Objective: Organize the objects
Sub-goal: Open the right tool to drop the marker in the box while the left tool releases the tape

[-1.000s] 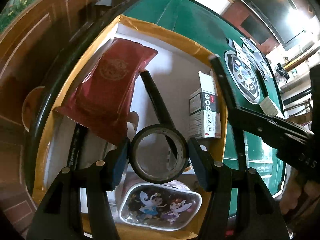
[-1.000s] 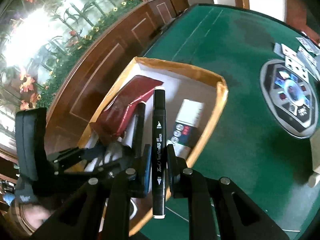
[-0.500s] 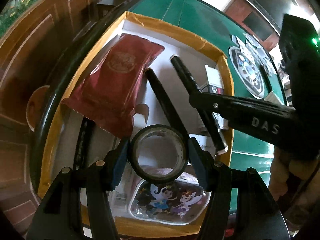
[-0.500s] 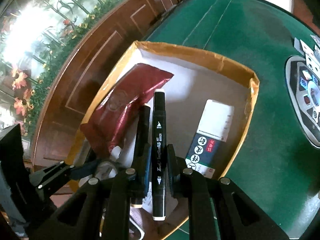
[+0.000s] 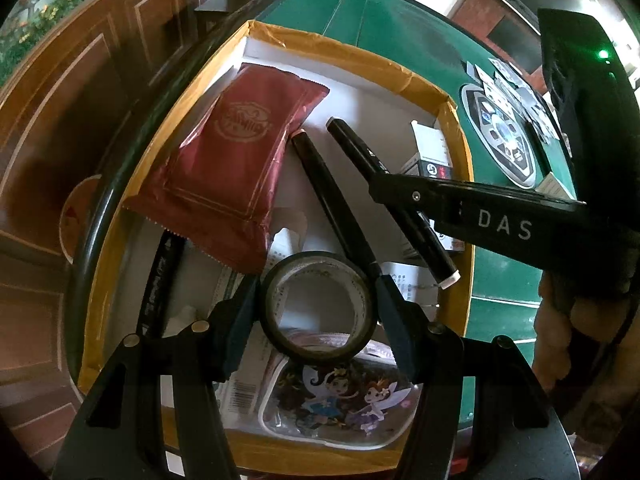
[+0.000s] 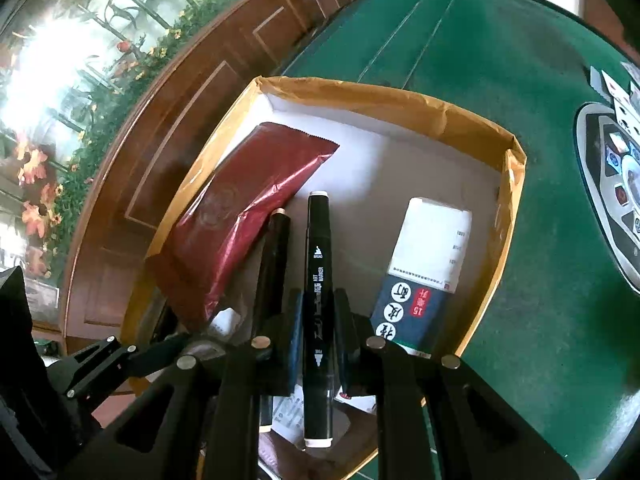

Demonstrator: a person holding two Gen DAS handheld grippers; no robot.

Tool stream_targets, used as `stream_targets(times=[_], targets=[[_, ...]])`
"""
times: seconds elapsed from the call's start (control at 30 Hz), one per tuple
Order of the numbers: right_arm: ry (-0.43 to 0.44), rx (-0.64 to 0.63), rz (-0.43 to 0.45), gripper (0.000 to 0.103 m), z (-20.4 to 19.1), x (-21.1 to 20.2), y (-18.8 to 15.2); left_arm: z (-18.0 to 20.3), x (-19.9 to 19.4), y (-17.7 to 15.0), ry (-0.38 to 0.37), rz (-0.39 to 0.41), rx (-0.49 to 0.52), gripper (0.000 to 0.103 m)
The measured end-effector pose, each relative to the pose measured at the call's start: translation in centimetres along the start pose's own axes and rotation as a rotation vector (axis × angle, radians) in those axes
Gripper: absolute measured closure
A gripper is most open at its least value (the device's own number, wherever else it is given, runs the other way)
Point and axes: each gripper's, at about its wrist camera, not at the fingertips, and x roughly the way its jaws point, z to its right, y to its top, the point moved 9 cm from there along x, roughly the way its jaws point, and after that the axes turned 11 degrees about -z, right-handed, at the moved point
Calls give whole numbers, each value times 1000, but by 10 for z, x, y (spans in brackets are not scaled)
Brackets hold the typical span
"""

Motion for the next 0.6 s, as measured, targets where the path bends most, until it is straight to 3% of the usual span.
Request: stream_targets(times=[0.33,0.37,0.47,0.5,0.6], targets=[[72,-11,45,88,-3,-19,-8,1,0,-2,41,-19,-15,43],[74,-16,57,83,-3,-25,-10,2,-1,-2,45,-21,-19,43],[69,-25,103,47,-1,-44,-14,11,-10,-2,33,-1,-28,40],[65,-28,124,41,1,-51,-16,16,-14,0,24,10,-31,36],[36,-44,182,39,10,-77,-24,37,-24,5,-10,39,-23,33]])
